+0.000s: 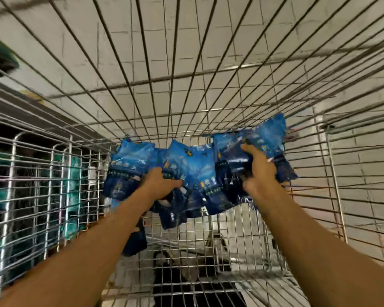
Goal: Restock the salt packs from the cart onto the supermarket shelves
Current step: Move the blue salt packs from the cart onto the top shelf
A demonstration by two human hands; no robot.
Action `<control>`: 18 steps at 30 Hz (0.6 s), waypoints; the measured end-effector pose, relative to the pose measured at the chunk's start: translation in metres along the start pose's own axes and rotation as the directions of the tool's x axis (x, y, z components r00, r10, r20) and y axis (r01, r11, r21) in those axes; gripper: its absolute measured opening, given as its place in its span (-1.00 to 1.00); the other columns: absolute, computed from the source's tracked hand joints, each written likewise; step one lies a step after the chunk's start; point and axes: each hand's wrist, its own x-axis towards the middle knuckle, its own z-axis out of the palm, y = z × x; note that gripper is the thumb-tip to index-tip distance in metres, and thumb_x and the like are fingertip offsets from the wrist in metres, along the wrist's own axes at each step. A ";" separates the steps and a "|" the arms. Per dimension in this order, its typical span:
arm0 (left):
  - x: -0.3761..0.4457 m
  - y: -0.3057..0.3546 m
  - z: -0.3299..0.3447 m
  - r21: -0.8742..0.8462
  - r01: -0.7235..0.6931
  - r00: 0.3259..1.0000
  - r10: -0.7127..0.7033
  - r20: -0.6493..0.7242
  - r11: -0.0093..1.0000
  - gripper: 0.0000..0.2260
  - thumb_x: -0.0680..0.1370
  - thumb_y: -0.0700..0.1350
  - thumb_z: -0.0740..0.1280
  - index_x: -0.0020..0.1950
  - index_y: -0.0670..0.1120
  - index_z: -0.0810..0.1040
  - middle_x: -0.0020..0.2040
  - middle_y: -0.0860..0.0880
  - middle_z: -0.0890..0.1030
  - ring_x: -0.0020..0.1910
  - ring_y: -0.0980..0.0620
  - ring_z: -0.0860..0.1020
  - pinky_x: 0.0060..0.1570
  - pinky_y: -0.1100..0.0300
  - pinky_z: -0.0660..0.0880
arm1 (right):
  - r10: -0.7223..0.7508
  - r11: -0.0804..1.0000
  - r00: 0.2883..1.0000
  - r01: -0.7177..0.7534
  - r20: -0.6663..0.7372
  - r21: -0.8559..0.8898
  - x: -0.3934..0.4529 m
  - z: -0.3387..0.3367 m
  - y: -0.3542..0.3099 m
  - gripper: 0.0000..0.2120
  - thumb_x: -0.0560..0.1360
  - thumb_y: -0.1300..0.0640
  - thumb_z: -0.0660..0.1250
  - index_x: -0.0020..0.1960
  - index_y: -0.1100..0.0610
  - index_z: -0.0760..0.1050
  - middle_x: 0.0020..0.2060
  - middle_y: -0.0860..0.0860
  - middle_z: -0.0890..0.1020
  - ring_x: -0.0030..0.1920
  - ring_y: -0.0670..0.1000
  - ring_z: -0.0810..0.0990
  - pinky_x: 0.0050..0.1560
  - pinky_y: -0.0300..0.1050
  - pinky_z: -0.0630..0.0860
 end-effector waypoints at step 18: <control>-0.330 0.051 -0.113 -0.554 -0.230 0.973 0.183 -0.140 0.800 -0.57 0.33 -0.08 0.59 0.12 0.13 0.52 0.07 0.04 0.67 -0.10 0.09 0.63 -0.05 0.15 0.59 | -0.315 0.947 0.840 0.311 0.442 0.084 -0.309 -0.094 -0.043 -0.34 0.30 0.23 0.50 0.35 -0.08 0.45 0.19 0.04 0.67 0.02 0.11 0.72 -0.24 0.00 0.65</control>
